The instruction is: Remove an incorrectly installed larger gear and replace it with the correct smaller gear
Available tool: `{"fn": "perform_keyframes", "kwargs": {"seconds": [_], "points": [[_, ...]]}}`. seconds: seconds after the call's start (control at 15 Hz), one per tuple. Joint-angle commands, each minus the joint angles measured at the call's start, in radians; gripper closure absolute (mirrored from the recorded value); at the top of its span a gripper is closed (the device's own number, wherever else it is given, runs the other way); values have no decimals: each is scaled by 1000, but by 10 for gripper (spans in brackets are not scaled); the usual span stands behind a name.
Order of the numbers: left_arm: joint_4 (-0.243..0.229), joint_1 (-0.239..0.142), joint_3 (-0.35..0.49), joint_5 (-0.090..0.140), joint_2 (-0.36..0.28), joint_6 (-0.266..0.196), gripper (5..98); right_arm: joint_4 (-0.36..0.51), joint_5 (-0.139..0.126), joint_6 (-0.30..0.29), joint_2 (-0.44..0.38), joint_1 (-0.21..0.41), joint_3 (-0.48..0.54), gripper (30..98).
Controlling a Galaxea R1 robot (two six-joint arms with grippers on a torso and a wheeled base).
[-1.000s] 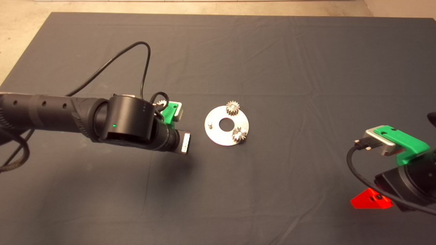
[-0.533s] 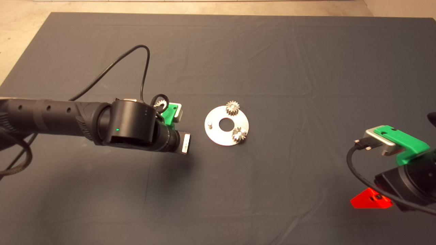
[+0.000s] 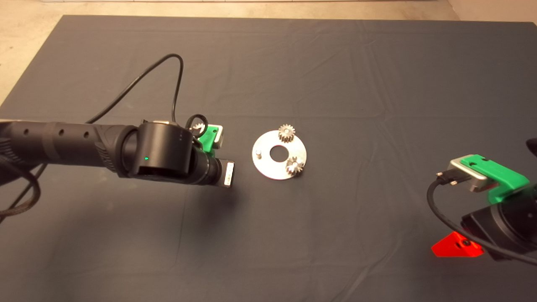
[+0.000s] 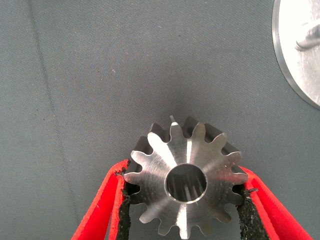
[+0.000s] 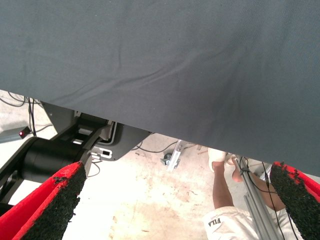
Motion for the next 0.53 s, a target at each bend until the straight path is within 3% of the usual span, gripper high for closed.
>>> {"fn": "perform_keyframes", "kwargs": {"seconds": [0.0,0.47], "points": [[29,-14,5,32,0,-18,613,-25,-125,5,1,16,4,308],[32,-14,7,31,2,-32,554,-26,-125,5,1,16,5,308]]}}
